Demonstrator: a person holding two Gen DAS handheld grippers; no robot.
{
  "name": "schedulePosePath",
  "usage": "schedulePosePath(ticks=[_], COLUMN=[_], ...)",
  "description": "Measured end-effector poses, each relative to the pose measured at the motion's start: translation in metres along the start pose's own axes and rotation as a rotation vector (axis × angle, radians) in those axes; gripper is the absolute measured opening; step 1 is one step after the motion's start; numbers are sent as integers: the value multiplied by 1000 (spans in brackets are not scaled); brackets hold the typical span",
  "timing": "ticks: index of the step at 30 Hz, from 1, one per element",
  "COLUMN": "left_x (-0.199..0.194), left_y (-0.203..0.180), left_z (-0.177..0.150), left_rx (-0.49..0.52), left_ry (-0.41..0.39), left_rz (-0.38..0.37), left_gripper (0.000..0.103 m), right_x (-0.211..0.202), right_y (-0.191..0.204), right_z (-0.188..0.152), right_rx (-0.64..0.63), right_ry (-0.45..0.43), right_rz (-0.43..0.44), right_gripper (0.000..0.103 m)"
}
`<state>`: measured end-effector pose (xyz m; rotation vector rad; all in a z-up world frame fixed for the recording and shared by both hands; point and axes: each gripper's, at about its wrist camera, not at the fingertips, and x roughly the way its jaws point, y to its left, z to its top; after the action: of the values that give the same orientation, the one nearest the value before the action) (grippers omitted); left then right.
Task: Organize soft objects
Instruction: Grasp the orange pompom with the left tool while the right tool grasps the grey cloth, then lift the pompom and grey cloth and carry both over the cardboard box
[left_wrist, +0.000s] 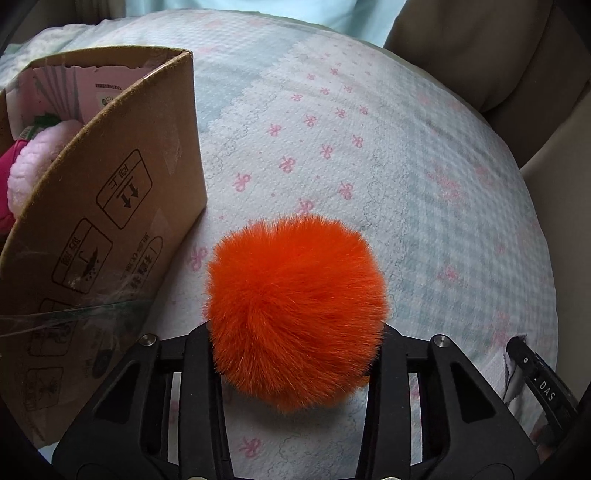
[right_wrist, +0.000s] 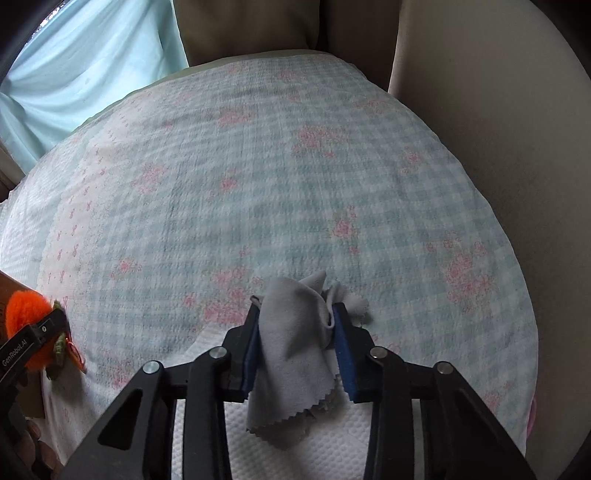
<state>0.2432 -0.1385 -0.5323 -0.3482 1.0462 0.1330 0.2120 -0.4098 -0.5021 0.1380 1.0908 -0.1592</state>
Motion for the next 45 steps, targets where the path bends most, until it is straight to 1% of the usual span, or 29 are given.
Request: schedulePosePath(ticks=[3, 7, 14, 20, 23, 26, 32, 36, 40, 45], left_x=[-3, -12, -32, -65, -92, -127, -211, -267, -308, -343], left_y=[0, -5, -17, -24, -21, -17, -3, 17, 44, 83], left_z=[1, 3, 10, 14, 19, 28, 51, 67, 82, 100], left_rx=[14, 33, 78, 107, 109, 113, 137, 146, 144, 155], left_ry=[-3, -20, -68, -103, -133, -168, -229, -268, -295, -321], left_rz=[-15, -37, -70, -105, -127, -153, -198, -185, -162, -142], left_gripper=[30, 30, 30, 30, 30, 30, 30, 30, 30, 30], right_x=[-3, -11, -33, -71, -102, -140, -222, -273, -314, -339], right_y=[0, -1, 0, 1, 5, 12, 39, 70, 108, 160], right_z=[-1, 0, 6, 13, 16, 19, 26, 32, 34, 27], right_rx=[4, 14, 19, 30, 21, 15, -1, -34, -88, -131], right_ry=[-5, -19, -62, -104, -137, -178, -238, -265, -290, -303], right_rz=[6, 12, 26, 38, 42, 49, 82, 112, 139, 171], right_gripper=[25, 21, 20, 20, 19, 19, 19, 19, 19, 19])
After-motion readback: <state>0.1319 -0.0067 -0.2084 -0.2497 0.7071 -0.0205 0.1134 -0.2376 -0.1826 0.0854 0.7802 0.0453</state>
